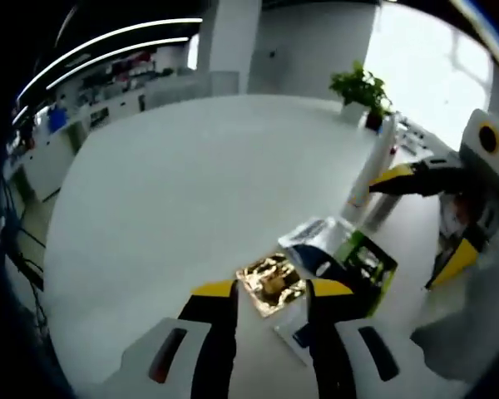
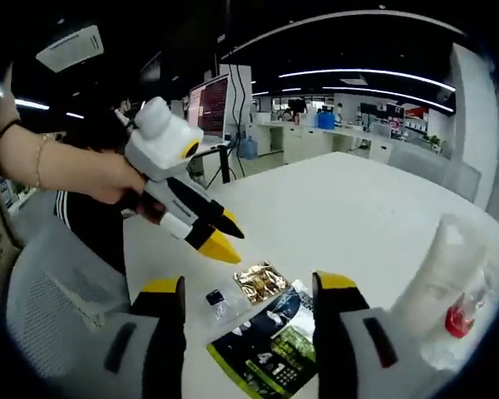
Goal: Arrange the skincare products in the storage area until every visible bottle or jar stands upright without overlapping.
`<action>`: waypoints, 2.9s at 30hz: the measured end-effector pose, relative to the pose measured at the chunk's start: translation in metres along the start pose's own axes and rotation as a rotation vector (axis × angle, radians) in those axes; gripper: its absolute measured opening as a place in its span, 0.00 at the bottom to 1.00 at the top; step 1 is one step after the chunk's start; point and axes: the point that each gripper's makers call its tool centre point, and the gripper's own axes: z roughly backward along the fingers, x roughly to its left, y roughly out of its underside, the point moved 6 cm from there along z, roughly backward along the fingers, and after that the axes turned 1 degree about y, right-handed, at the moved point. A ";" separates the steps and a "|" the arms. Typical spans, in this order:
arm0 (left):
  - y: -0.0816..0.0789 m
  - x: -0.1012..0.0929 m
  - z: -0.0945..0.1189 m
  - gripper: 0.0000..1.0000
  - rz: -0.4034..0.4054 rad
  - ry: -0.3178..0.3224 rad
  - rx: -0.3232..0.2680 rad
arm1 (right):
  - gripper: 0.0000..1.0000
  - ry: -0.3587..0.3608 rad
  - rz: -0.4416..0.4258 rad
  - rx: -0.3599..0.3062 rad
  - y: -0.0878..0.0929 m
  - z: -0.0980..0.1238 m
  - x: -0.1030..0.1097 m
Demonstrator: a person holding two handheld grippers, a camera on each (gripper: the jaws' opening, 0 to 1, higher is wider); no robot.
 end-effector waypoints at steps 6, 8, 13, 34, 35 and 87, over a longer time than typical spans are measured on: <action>-0.006 -0.018 0.024 0.40 0.022 -0.011 -0.061 | 0.70 0.067 0.028 -0.066 -0.010 0.049 0.005; -0.006 -0.024 0.032 0.43 0.031 -0.019 -0.081 | 0.72 0.109 0.016 -0.088 -0.010 0.068 0.002; 0.000 -0.041 0.058 0.53 0.088 -0.045 -0.148 | 0.76 0.268 -0.084 -0.123 0.003 0.110 -0.017; 0.041 -0.070 0.101 0.91 0.136 -0.168 -0.238 | 0.94 0.535 -0.326 -0.153 0.052 0.166 -0.036; 0.038 -0.070 0.101 0.92 0.118 -0.171 -0.250 | 0.93 0.533 -0.326 -0.148 0.053 0.166 -0.036; 0.043 -0.070 0.099 0.95 0.093 -0.172 -0.259 | 0.92 0.517 -0.295 -0.089 0.058 0.162 -0.031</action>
